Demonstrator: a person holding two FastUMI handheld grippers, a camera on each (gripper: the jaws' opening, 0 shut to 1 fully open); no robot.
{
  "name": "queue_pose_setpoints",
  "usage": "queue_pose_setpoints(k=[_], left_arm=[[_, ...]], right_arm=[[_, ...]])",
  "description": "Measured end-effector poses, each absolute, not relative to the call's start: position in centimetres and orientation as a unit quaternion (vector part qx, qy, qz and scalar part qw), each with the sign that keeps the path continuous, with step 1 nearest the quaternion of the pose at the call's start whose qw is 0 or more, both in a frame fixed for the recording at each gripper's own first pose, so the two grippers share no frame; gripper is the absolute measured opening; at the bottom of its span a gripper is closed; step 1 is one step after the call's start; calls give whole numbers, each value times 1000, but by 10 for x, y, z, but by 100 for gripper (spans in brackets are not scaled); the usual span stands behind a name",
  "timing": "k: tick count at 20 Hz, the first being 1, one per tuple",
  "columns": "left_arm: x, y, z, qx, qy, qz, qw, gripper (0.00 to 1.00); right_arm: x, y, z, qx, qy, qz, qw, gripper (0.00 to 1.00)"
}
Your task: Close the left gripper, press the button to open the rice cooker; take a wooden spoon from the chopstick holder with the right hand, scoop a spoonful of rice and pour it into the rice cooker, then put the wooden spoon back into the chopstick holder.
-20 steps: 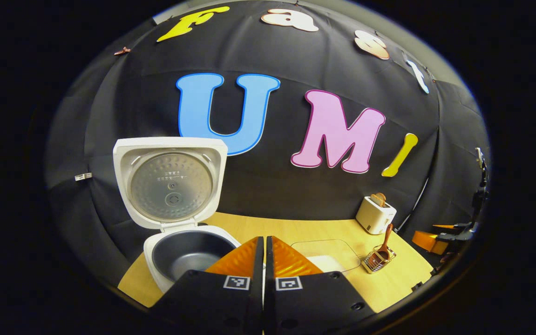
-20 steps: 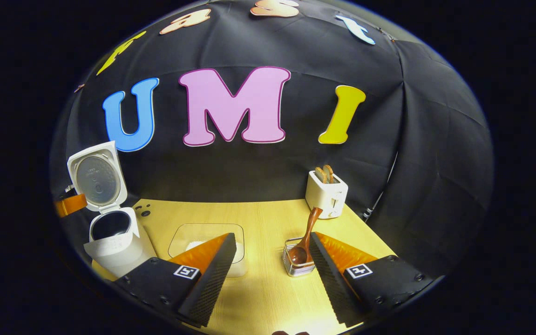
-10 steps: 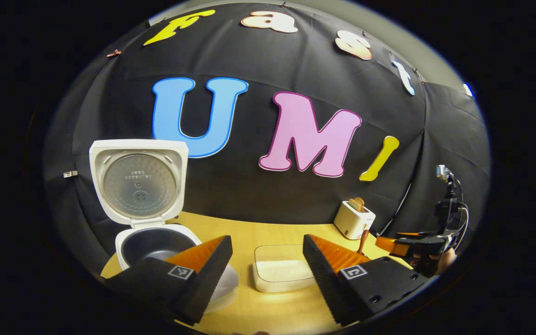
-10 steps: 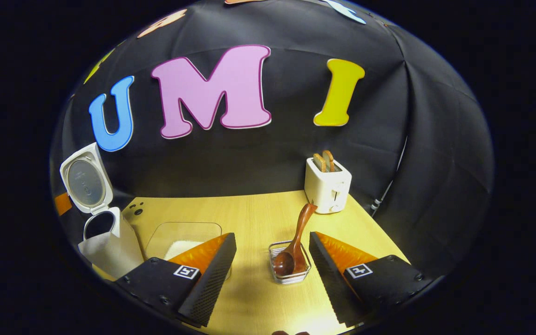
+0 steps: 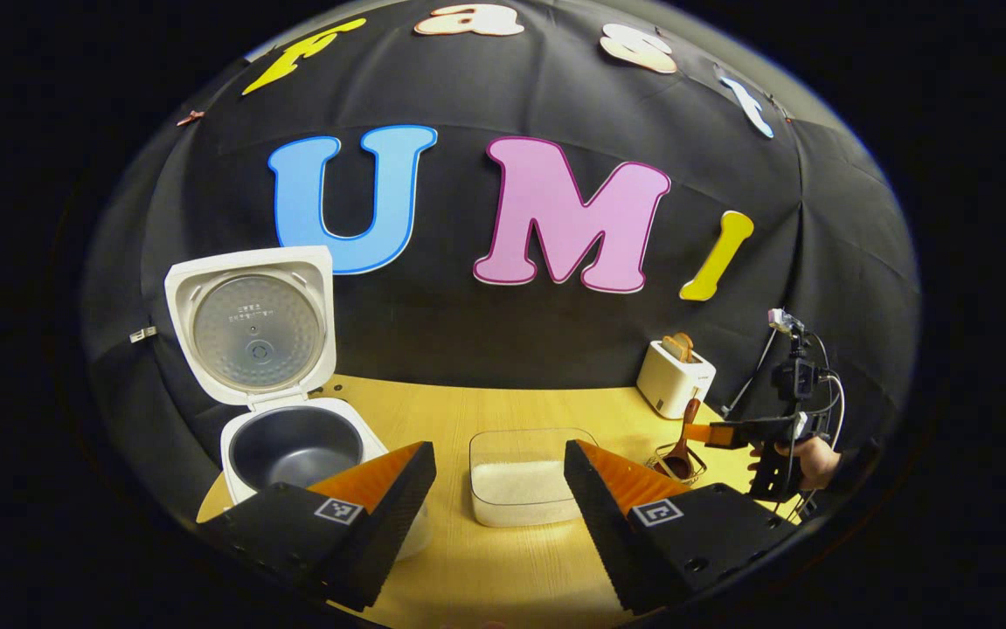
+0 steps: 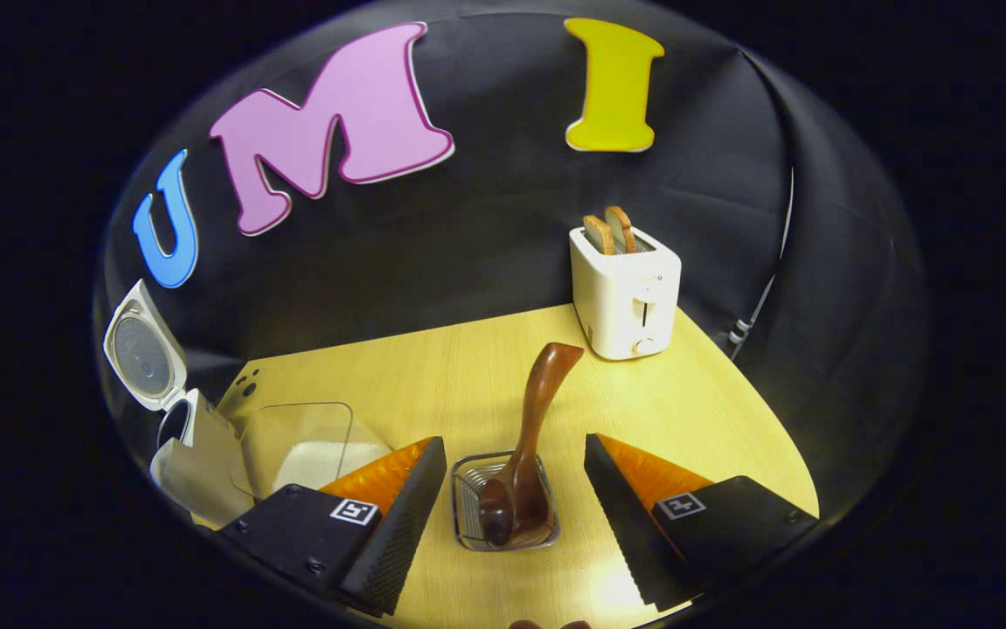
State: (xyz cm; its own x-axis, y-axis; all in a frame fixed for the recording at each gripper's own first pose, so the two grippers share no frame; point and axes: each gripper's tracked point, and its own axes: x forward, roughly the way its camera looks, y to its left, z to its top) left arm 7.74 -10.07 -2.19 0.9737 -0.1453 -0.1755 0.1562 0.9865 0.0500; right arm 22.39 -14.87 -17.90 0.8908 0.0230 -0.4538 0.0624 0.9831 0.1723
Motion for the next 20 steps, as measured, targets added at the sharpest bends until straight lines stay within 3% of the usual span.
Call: queue_pose_setpoints(k=[11,12,14,15,16,17,20], left_arm=[[60,-130,-62,47,130,-44,989,96],[58,-130,-63,53,130,-37,989,96],[55,-125,-67,63,133,-22,989,96],[52,-126,-71,60,136,-20,989,96],[50,-125,-73,54,140,-18,989,95],[49,-125,-74,48,141,-15,989,95],[48,-119,-73,41,139,-7,989,96]], right_arm=[[306,-144,-226,192,282,29,940,95],[310,-145,-230,196,289,29,937,72],[312,-142,-236,205,304,29,930,63],[312,-139,-238,212,310,33,926,31],[310,-136,-241,216,317,37,923,24],[309,-134,-241,216,320,42,922,29],[302,-140,-240,203,330,37,921,23]])
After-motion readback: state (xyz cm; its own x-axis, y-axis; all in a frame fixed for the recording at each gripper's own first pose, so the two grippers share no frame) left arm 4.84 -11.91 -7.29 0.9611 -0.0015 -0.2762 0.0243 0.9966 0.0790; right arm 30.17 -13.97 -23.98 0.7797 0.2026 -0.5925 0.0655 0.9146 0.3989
